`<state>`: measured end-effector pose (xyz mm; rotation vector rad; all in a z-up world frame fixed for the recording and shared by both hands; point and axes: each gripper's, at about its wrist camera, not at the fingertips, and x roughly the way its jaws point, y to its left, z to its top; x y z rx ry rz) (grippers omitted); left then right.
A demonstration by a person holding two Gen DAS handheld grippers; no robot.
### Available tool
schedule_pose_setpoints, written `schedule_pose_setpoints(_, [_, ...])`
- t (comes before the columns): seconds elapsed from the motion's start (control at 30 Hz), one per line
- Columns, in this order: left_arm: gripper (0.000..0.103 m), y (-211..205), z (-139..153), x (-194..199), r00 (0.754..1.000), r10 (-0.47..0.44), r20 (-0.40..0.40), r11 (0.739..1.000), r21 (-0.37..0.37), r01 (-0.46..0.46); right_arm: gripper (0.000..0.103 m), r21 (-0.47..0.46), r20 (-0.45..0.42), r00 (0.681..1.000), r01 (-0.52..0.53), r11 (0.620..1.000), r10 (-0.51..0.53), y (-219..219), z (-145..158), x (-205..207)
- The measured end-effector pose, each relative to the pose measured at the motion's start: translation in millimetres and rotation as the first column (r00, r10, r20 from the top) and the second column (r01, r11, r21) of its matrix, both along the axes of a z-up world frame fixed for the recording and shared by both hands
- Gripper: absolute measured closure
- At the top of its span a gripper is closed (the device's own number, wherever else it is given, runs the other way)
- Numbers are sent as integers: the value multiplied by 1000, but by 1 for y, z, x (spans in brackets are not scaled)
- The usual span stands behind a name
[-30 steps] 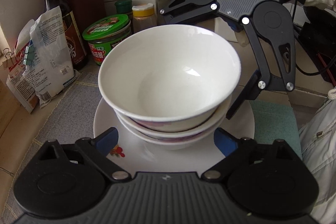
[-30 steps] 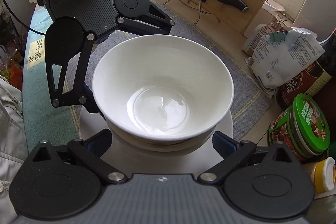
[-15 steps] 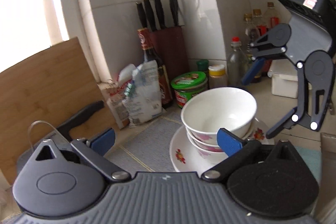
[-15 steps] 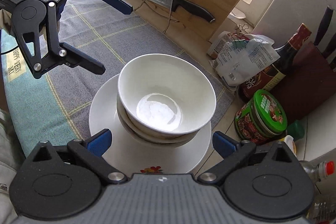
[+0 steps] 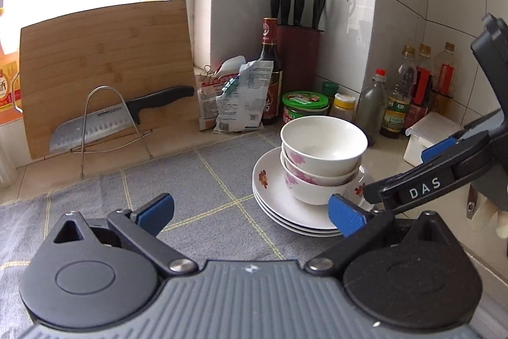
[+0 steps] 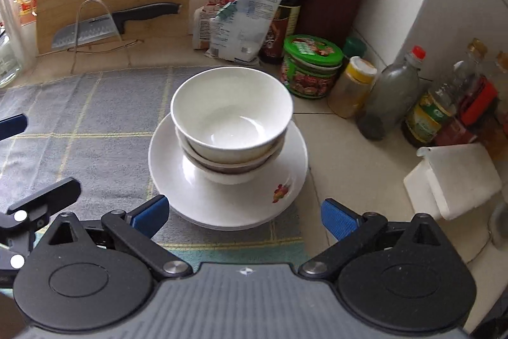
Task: Organize plates and bowls
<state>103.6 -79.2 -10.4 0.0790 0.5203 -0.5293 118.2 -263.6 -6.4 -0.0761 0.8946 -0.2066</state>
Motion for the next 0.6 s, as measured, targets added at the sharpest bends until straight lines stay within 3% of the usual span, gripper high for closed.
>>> schedule_pose_setpoints(0.2, [1, 3, 11, -13, 1000, 22, 7, 997, 75, -22, 0, 143, 81, 984, 147, 979, -159, 5, 0, -35])
schedule_pose_setpoints(0.6, [1, 5, 26, -17, 1000, 19, -14, 997, 72, -18, 0, 152, 174, 951, 229, 961, -255, 23, 12, -75])
